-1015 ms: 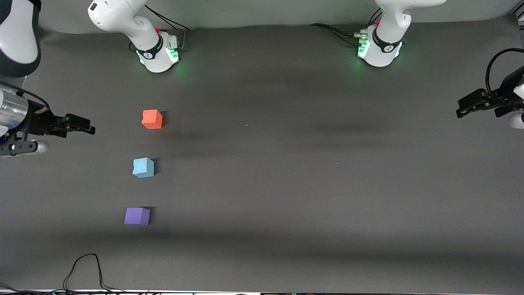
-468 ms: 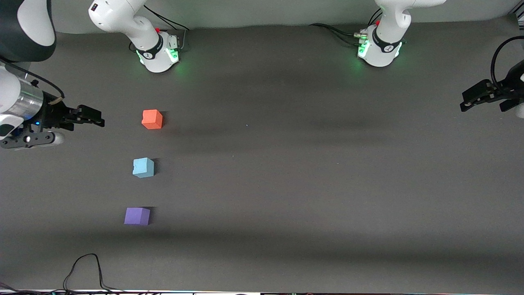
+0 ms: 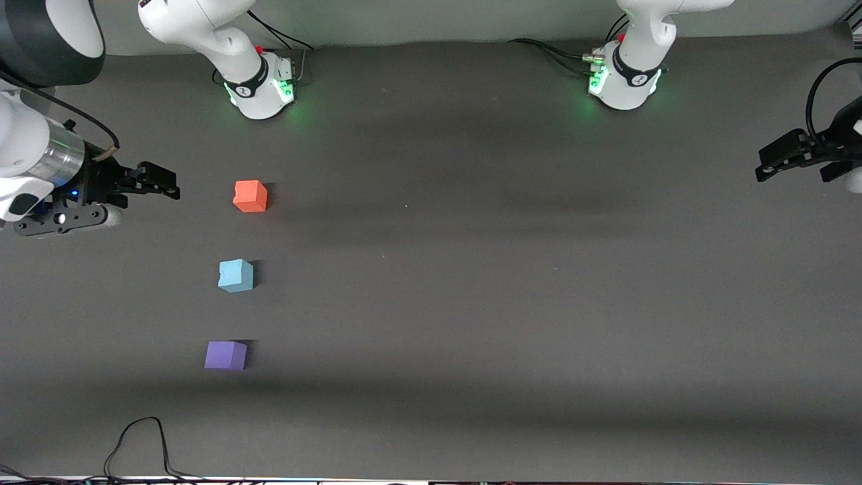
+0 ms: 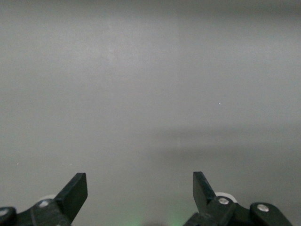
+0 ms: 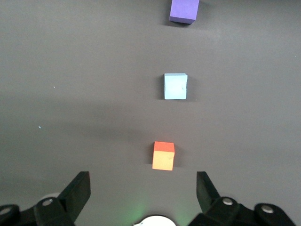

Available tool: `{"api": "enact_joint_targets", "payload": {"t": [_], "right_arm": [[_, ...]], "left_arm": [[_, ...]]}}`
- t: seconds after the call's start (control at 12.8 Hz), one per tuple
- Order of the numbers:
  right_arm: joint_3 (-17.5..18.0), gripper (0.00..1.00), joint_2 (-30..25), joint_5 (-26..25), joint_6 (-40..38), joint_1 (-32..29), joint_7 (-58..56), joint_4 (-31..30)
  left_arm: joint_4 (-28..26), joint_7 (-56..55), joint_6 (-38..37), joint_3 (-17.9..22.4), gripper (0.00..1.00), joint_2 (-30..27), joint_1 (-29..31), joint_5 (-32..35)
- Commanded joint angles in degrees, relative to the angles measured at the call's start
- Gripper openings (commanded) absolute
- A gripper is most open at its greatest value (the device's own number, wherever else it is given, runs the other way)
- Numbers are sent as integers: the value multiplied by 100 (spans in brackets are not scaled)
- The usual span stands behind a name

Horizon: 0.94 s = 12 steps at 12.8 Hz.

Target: Place blue block between orange and purple blocks

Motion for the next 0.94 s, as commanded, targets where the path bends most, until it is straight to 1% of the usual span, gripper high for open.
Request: {"api": "enact_joint_targets", "payload": {"t": [0.0, 0.08, 0.16, 0.23, 0.31, 0.47, 0.86], "right_arm": [[1105, 100, -146, -147, -9, -885, 419, -120], [1544, 100, -154, -129, -9, -1307, 480, -146], [1836, 100, -172, -121, 0, -1616, 576, -207], [1908, 100, -207, -112, 17, -1714, 577, -216], [1874, 100, -251, -112, 17, -1715, 568, -217], [1559, 100, -313, -112, 0, -1707, 525, -217], [1514, 100, -322, -103, -70, -1698, 594, -217]], "left_arm": [[-18, 46, -82, 4, 100, -79, -8, -38], [-18, 37, -82, 4, 100, -79, 0, -38], [-18, 37, -82, 4, 100, -79, 0, -38], [-18, 29, -82, 4, 100, -79, -8, -38], [-18, 29, -82, 4, 100, -79, -8, -38], [-18, 20, -82, 4, 100, -79, -8, -38], [-18, 20, -82, 4, 100, -79, -8, -38]]}}
